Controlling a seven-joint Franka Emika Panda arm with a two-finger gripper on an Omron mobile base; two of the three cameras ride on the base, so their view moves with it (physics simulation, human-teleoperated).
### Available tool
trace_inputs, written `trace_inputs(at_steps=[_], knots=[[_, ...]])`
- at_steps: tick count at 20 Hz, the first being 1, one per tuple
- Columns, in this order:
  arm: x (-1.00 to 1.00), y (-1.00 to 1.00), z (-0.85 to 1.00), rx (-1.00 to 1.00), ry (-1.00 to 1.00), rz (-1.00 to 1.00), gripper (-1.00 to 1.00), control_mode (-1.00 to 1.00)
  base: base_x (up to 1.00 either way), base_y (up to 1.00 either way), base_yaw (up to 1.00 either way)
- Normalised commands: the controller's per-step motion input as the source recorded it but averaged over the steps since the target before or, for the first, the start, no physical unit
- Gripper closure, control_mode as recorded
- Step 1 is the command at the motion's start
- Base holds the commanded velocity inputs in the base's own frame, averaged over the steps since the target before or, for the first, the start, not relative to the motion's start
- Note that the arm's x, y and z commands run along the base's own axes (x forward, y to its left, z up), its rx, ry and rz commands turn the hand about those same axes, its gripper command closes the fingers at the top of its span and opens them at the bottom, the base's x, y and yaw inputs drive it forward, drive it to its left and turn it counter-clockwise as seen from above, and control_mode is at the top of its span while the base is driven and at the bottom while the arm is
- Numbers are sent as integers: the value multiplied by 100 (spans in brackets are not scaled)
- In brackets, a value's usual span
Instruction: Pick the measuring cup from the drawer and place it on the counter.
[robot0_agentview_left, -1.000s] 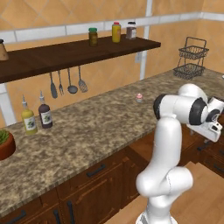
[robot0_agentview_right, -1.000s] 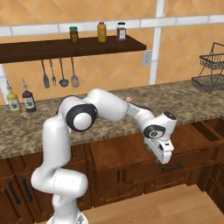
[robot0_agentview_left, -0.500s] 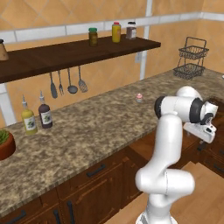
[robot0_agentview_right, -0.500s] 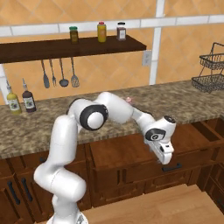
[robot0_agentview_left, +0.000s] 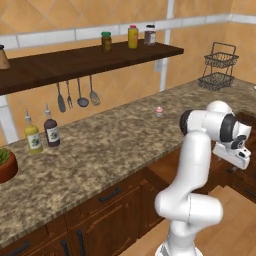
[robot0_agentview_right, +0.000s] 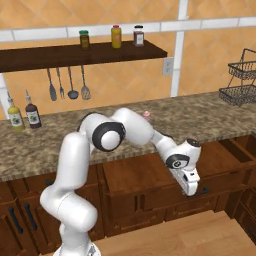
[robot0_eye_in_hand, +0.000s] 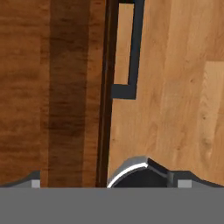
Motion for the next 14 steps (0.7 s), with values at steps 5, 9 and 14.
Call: trace_inputs(at_steps=[5, 9, 14], knots=[[-100, -35, -4, 0, 0, -12, -100, -100, 0, 0, 0], [-100, -45, 0, 0, -2, -15, -100, -100, 0, 0, 0], [-94, -40, 10, 2, -16, -15, -100, -100, 0, 0, 0]])
